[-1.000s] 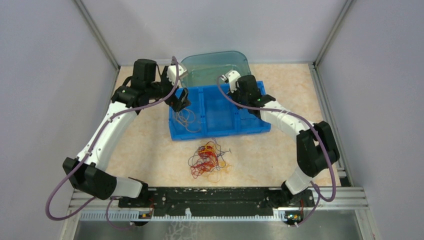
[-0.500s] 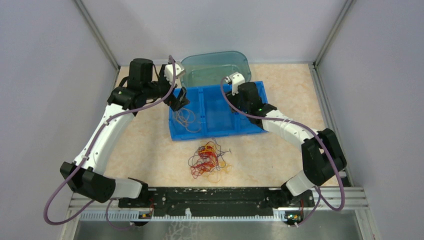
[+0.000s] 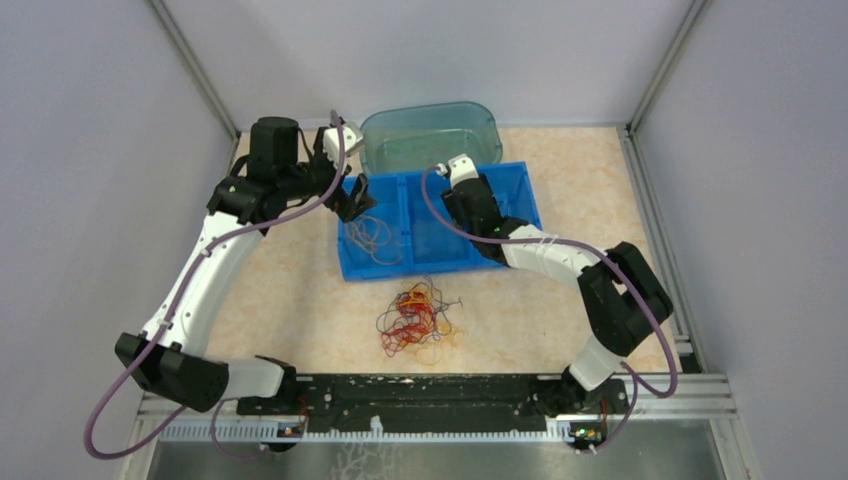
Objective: Untangle the cables
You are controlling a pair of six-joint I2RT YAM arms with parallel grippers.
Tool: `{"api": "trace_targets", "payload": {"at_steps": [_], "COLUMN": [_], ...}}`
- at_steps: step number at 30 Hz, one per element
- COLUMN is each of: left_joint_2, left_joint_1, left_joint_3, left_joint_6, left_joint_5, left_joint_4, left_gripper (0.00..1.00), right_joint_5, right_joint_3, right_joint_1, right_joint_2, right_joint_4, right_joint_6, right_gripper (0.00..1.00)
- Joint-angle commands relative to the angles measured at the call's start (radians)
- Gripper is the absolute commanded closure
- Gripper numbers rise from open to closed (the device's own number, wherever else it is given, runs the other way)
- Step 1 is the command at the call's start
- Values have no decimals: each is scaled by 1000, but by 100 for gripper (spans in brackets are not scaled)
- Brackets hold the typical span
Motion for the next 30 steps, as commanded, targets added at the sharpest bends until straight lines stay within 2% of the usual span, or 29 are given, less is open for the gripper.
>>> {"api": "trace_targets", "payload": {"at_steps": [1,4,10,21,27,30], "left_joint_2": [-16,-12,-12,-17,-15,-13], "left_joint_1": [10,10,10,11,12,11], "left_joint_3": [-1,-1,-2,-20,-29,-33], "left_joint_6": [-5,-9,-11,-19,-24,-22], "left_joint_5": [23,24,24,29,31,31], "left_joint_4": [21,24,28,39,42,44], "left_gripper": [0,0,0,1,1,1], "right_joint_5": [38,40,52,24,-19,-33], "right_joint_3": [54,54,57,49,25,14], "right_joint_1": [13,13,13,-11,-50,-65], "right_joint_2": [30,30,13,-16,-53,-69], "right_joint_4": [48,56,66,73,90,95], "right_joint_6": [-23,-10,12,60,117,135], "right_gripper": [46,48,60,60,72,74]}}
